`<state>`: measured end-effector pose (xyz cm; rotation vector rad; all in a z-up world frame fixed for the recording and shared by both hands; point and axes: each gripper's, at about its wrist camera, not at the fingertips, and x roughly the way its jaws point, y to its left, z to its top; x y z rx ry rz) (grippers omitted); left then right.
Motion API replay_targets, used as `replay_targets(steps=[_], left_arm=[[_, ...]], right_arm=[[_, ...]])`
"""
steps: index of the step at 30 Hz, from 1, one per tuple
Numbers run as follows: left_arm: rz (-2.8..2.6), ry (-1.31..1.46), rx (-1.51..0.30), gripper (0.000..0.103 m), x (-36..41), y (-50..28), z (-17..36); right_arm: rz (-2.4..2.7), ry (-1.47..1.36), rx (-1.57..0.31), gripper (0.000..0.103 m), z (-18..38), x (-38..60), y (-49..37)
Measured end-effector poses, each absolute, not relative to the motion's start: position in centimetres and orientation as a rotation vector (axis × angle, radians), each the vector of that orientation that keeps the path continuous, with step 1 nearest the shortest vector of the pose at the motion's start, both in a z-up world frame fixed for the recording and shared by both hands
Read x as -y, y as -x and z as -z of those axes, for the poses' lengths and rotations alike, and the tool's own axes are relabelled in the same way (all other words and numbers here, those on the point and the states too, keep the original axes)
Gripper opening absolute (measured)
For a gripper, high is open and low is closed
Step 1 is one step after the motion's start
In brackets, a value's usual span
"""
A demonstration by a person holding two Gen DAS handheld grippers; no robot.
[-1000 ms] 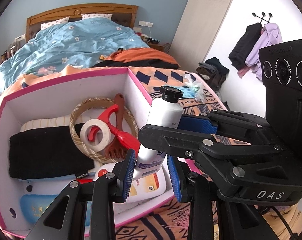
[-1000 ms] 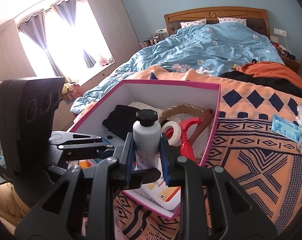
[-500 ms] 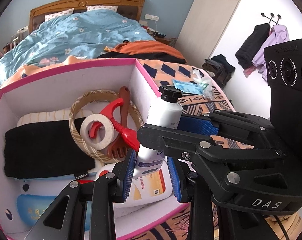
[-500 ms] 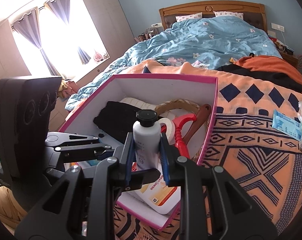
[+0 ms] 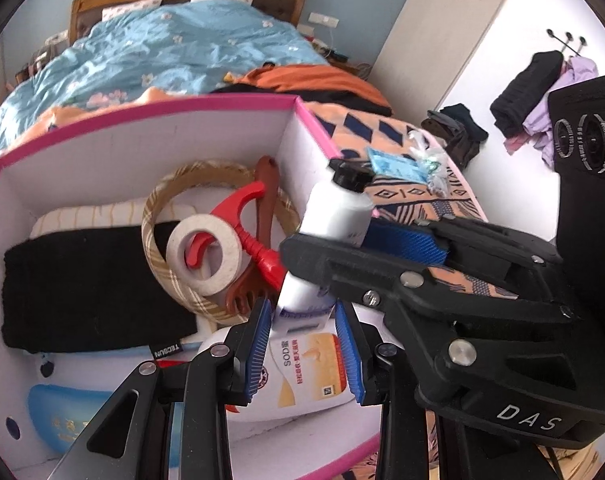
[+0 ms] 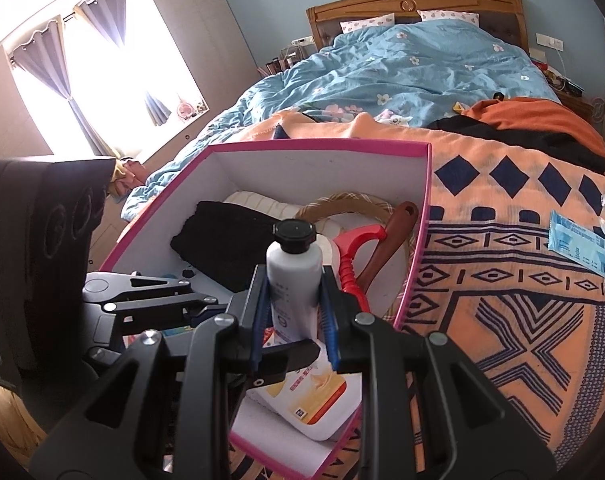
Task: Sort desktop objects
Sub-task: 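Lower the lotion tube into the box and open the right gripper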
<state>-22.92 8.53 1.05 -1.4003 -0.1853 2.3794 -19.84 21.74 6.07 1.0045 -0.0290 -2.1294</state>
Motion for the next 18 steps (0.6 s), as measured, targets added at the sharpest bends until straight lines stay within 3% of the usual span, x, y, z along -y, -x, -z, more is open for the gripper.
replay_targets(steps=[12, 16, 18], left_arm=[[-2.393, 1.420, 0.177, 0.033, -7.9, 23.0, 0.0], [-2.400, 1.414, 0.185, 0.033, -7.4, 22.9, 0.1], [-2.400, 1.416, 0.190, 0.033, -7.2, 22.9, 0.3]], right_arm=[[2.223, -1.066, -0.061, 0.027, -4.7, -20.3, 21.7], [2.292, -1.041, -0.093, 0.039, -5.1, -20.3, 21.6], [2.312, -1.020, -0.108, 0.039, -5.3, -20.5, 21.4]])
